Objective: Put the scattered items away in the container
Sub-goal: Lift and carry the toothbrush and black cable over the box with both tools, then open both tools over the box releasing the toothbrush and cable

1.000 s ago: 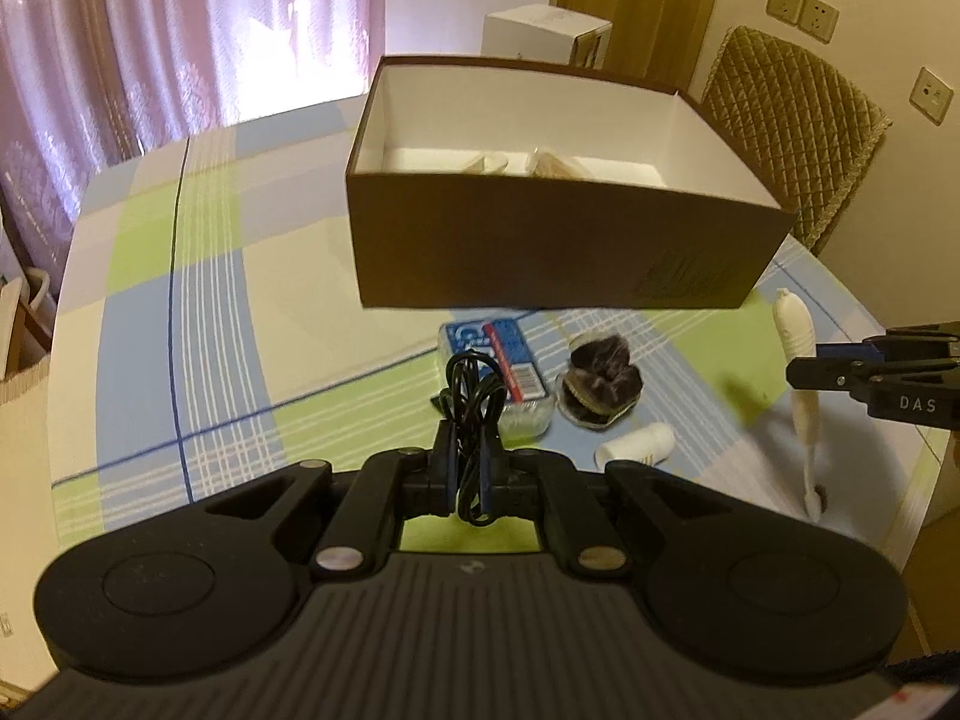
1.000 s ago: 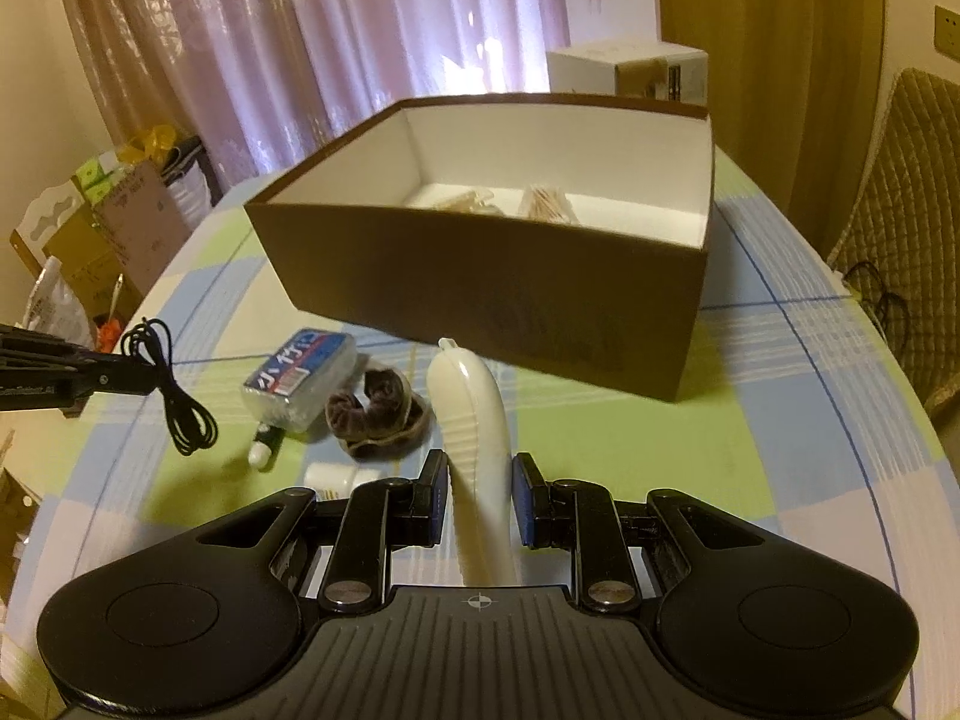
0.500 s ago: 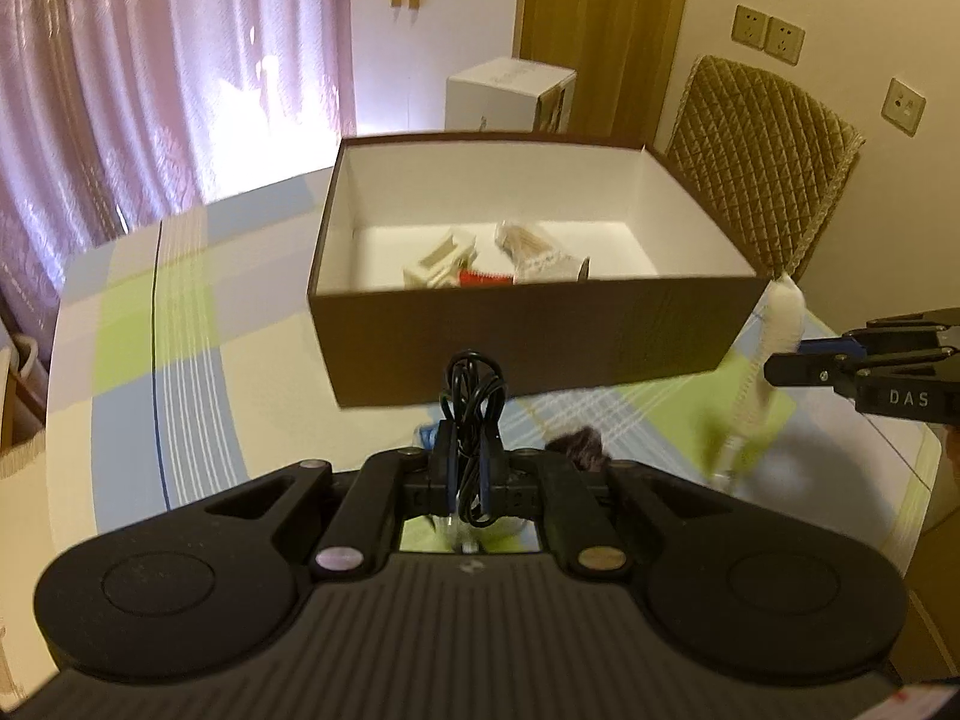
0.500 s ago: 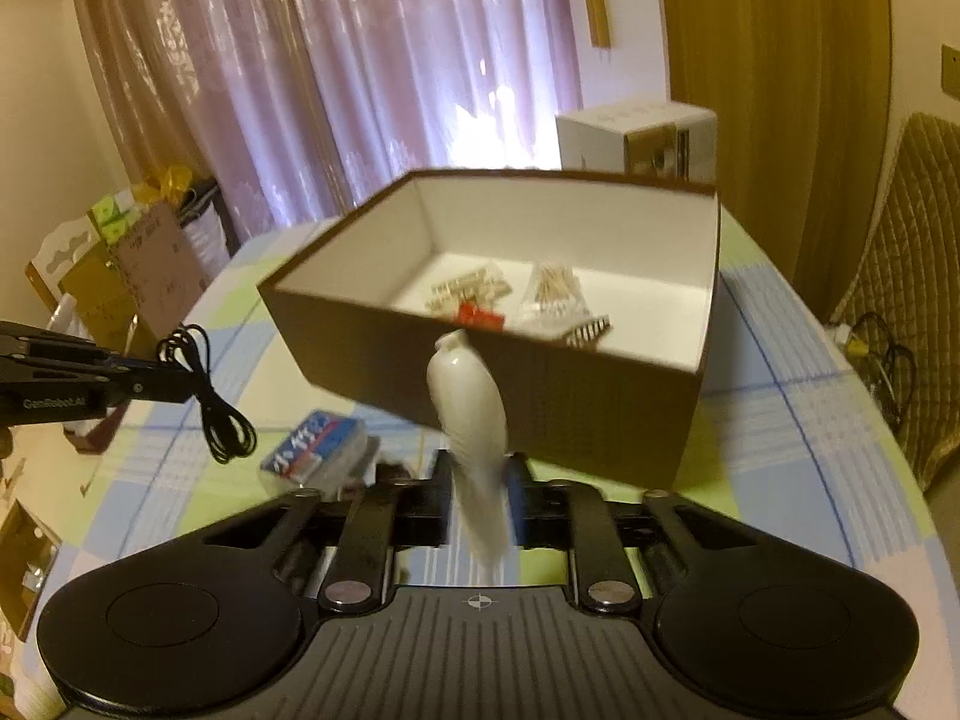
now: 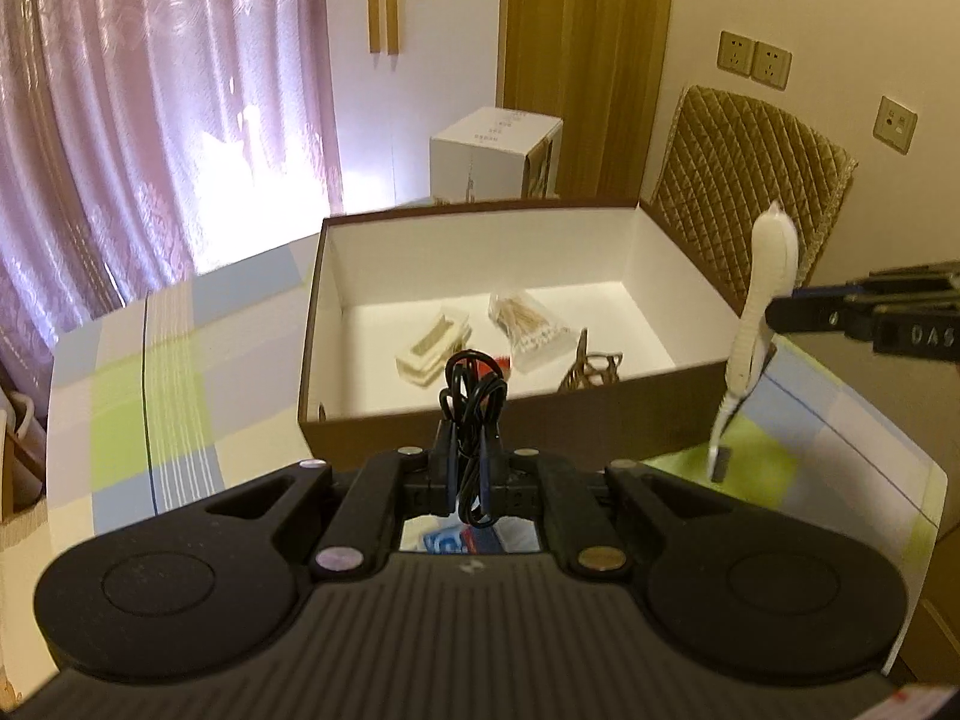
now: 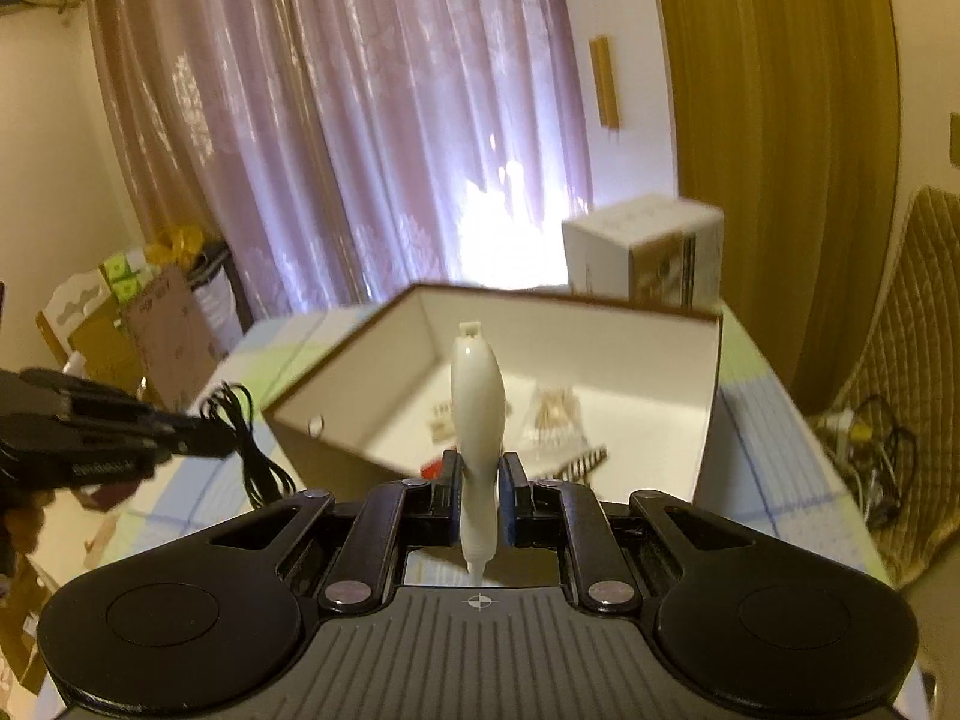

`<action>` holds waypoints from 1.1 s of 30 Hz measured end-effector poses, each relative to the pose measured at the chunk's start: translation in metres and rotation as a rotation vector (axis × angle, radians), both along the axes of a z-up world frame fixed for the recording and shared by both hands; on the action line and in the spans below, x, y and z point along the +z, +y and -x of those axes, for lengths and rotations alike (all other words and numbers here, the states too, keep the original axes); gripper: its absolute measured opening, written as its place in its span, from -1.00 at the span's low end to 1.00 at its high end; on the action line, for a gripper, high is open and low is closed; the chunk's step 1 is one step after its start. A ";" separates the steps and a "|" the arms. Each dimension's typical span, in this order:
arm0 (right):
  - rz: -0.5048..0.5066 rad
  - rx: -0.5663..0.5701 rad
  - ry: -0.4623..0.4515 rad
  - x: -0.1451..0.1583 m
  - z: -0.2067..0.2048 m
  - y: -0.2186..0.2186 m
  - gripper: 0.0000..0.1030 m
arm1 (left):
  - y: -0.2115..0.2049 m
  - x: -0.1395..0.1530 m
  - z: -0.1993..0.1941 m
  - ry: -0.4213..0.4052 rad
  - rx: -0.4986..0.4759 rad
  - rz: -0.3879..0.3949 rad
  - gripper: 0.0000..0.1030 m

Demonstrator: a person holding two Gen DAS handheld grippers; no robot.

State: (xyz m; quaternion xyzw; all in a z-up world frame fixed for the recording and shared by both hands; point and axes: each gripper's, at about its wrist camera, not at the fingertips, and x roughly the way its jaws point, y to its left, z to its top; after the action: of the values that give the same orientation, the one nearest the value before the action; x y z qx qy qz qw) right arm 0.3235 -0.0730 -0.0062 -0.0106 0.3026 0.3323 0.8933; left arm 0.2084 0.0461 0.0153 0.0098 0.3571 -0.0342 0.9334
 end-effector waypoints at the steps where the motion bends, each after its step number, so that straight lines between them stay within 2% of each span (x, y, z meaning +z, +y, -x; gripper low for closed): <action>1: -0.007 0.000 -0.008 0.005 -0.003 0.001 -0.82 | 0.000 0.002 -0.004 -0.005 -0.003 -0.003 -0.92; 9: -0.067 -0.014 -0.081 0.042 -0.039 0.003 -0.82 | 0.002 0.024 -0.045 -0.062 -0.013 -0.009 -0.92; 13: -0.050 -0.036 -0.103 0.046 -0.062 0.005 -0.82 | 0.004 0.027 -0.069 -0.070 -0.014 -0.004 -0.92; 21: 0.027 -0.071 -0.014 0.003 -0.092 0.010 -0.82 | 0.005 -0.007 -0.106 0.011 -0.007 -0.017 -0.92; 33: 0.085 -0.103 0.112 -0.049 -0.098 0.005 -0.82 | 0.012 -0.066 -0.128 0.160 0.020 -0.036 -0.92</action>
State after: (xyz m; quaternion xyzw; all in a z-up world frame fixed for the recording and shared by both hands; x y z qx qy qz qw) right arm 0.4210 -0.0683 -0.0548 -0.0144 0.3658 0.2730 0.8896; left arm 0.3365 0.0579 -0.0512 0.0202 0.4312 -0.0191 0.9018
